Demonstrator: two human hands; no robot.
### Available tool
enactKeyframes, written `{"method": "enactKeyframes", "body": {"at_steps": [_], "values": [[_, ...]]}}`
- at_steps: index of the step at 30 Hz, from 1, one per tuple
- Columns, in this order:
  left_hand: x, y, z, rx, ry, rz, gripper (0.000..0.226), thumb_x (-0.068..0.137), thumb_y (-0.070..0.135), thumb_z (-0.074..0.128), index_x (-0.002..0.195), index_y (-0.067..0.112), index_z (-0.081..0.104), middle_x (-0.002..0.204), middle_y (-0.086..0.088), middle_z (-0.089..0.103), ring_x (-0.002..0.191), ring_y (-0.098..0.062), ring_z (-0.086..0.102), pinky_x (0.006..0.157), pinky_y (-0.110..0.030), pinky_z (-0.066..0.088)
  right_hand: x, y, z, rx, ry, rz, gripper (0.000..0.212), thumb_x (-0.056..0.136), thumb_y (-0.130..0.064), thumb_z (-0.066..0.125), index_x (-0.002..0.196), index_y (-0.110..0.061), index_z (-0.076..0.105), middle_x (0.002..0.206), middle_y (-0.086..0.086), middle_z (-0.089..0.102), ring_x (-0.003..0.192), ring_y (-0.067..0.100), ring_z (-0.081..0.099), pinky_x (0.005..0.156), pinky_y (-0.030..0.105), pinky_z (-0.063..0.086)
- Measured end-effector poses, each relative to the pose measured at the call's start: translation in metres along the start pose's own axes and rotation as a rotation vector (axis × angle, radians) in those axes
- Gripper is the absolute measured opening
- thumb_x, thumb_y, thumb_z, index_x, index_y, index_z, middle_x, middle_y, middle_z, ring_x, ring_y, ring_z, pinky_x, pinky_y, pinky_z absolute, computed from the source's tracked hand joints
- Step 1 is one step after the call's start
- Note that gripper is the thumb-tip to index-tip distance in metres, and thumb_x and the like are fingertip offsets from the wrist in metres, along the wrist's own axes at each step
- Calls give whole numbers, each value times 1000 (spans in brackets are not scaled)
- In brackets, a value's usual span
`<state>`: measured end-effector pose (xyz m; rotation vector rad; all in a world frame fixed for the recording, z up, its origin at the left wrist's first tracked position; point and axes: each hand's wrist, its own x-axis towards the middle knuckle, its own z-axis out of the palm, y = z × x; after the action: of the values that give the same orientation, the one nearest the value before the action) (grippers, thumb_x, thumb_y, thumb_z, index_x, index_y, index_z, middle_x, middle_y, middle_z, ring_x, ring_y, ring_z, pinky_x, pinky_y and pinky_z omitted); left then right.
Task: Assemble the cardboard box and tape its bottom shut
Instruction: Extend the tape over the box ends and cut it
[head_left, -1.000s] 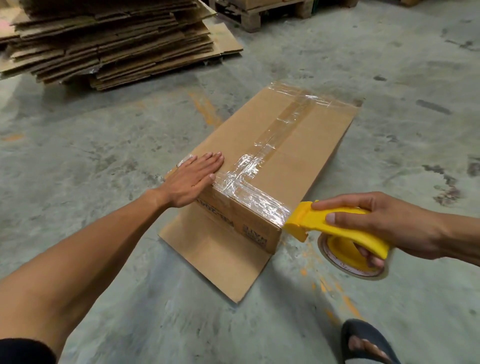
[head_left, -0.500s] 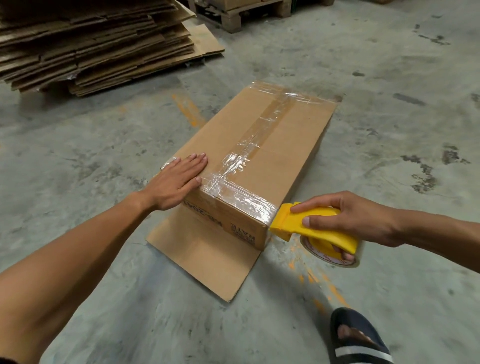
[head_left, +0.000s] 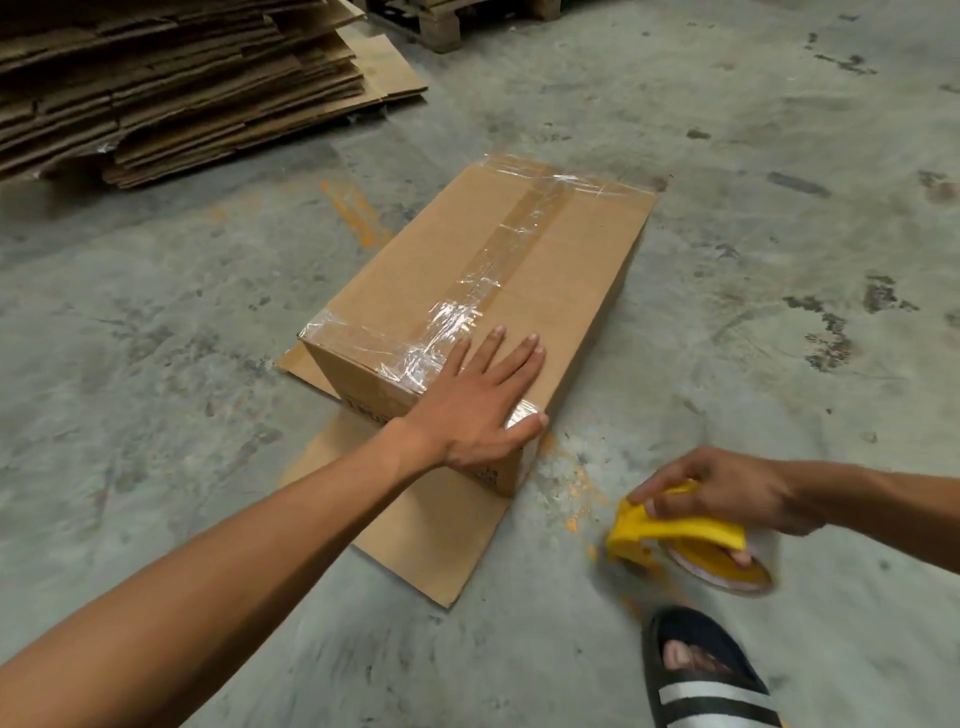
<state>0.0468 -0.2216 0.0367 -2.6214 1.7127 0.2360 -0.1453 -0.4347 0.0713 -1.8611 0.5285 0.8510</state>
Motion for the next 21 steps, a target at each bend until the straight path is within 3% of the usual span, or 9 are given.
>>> {"method": "enactKeyframes", "body": {"at_steps": [5, 9, 12, 14, 18, 21], "values": [[7, 27, 5, 42, -15, -163, 84, 93, 56, 30, 157, 16, -10, 165, -1, -16, 149, -38, -17, 117, -61, -6, 15, -10, -32, 176, 198, -64, 22, 93, -21, 66, 114, -20, 73, 100, 36, 69, 46, 28, 53, 37, 26, 49], [5, 33, 5, 78, -14, -174, 81, 97, 49, 31, 156, 15, -14, 164, -6, -20, 148, -40, -19, 117, -62, -4, 28, -11, -29, 116, 184, -82, 22, 92, -21, 68, 113, -19, 73, 95, 36, 69, 40, 19, 56, 41, 25, 50], [-18, 14, 7, 99, -3, -111, 78, 98, 49, 29, 156, 19, -14, 164, -3, -19, 149, -36, -18, 119, -58, -3, 45, -6, -14, -216, 171, -145, 24, 89, -35, 70, 113, -34, 74, 111, 1, 72, 83, 9, 68, 70, 20, 55], [-44, -7, 11, 128, 29, -56, 76, 96, 48, 29, 157, 22, -7, 165, -1, -11, 151, -33, -12, 120, -55, 1, 54, -9, 2, -458, 96, -222, 30, 90, -42, 65, 120, -42, 68, 123, -7, 65, 102, 12, 64, 86, 25, 53], [-105, -54, 16, 163, 14, 9, 68, 98, 43, 31, 158, 26, 3, 166, 2, 0, 153, -26, -4, 122, -51, 6, 60, -26, 46, -960, -168, -365, 53, 94, -38, 50, 145, -48, 37, 110, 6, 62, 99, 21, 51, 89, 29, 42], [-151, -85, 14, 171, -21, -28, 63, 102, 40, 29, 158, 26, 5, 166, 2, 0, 153, -25, -4, 122, -48, 5, 67, -39, 74, -1252, -308, -532, 70, 93, -33, 48, 154, -45, 15, 114, 18, 60, 107, 34, 54, 85, 36, 41]]}}
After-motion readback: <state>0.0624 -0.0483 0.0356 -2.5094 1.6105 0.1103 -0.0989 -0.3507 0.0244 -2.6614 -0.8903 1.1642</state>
